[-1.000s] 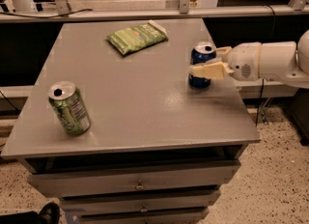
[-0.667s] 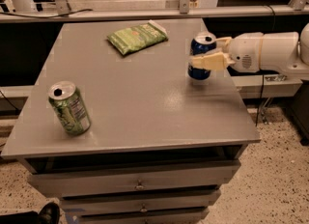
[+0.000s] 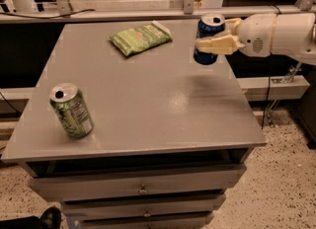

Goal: Move pepsi can near green jalapeno chip bag

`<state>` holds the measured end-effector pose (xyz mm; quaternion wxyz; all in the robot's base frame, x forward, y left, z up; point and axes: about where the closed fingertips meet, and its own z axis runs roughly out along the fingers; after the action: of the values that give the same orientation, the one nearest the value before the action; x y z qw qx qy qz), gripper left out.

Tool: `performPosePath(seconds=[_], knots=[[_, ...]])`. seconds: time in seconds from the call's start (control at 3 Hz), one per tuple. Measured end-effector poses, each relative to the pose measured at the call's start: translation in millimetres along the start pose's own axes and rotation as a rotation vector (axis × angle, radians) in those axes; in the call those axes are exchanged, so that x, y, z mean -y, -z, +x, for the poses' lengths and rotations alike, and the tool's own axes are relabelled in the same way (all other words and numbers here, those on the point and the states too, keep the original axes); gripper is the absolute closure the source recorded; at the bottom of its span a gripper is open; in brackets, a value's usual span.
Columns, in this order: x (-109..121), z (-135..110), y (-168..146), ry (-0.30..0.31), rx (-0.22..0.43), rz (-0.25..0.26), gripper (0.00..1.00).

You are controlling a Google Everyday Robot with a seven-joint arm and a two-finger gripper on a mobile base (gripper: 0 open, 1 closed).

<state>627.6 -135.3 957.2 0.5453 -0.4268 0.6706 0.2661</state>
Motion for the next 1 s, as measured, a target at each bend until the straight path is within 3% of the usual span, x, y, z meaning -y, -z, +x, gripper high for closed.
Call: performPosePath(seconds=[0.67,1.0], knots=[[39.6,-9.7,-80.4,0.074,0.040,-0.056,1.00],[68.8,-9.5,-119.3,0.099,0.050,-0.054,1.00]])
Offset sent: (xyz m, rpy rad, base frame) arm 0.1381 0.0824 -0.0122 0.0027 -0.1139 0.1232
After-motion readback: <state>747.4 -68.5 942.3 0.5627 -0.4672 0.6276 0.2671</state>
